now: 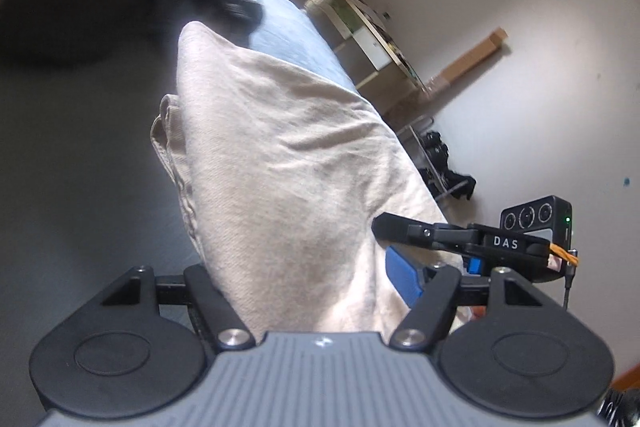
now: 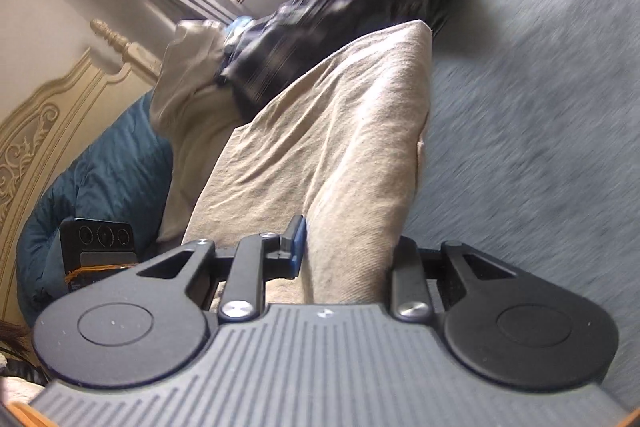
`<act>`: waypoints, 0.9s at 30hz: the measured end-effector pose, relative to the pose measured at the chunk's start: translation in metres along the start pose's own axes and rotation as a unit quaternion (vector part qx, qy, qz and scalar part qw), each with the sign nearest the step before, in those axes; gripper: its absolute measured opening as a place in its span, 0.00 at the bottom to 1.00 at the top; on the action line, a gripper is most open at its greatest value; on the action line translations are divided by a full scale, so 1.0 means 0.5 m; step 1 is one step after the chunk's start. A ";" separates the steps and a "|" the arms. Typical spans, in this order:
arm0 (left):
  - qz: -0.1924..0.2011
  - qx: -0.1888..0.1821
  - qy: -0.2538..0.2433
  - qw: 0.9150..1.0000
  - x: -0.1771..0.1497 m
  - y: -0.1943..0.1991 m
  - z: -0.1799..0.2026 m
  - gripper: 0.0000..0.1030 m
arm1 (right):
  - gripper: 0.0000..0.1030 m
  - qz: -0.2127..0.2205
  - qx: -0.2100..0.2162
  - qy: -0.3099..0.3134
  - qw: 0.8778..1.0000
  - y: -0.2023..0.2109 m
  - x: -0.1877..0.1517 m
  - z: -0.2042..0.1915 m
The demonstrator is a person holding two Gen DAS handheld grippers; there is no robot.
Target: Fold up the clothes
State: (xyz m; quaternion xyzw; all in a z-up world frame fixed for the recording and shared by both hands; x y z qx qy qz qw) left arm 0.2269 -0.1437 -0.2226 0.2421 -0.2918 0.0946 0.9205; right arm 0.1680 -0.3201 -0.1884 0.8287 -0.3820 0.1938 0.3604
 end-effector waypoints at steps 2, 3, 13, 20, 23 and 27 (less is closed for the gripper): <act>-0.012 -0.004 -0.017 1.000 0.024 -0.047 0.031 0.69 | 0.22 0.014 -0.006 -0.003 1.000 0.018 0.034 0.029; -0.021 -0.006 -0.026 0.999 0.037 -0.073 0.049 0.69 | 0.22 0.023 -0.008 -0.007 1.000 0.029 0.055 0.044; -0.119 -0.012 -0.098 0.988 0.110 -0.364 0.287 0.69 | 0.22 0.079 -0.054 -0.070 0.993 0.190 0.279 0.237; -0.152 -0.041 -0.092 0.983 0.055 -0.565 0.469 0.69 | 0.22 0.067 -0.128 -0.071 0.987 0.349 0.418 0.392; -0.157 -0.054 -0.082 0.983 0.014 -0.655 0.537 0.69 | 0.22 0.062 -0.162 -0.054 0.983 0.421 0.461 0.467; -0.153 -0.068 -0.064 0.984 -0.051 -0.775 0.601 0.69 | 0.22 0.048 -0.223 -0.026 0.973 0.502 0.485 0.585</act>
Point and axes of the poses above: each gripper's, at about its wrist camera, not at the fingertips, and y roughly against the way its jaws point, z to its right, x to its top, the point moved 10 cm from there along -y, roughly the way its jaws point, and after that the axes turned 10 degrees about z, right-handed, at the moved point
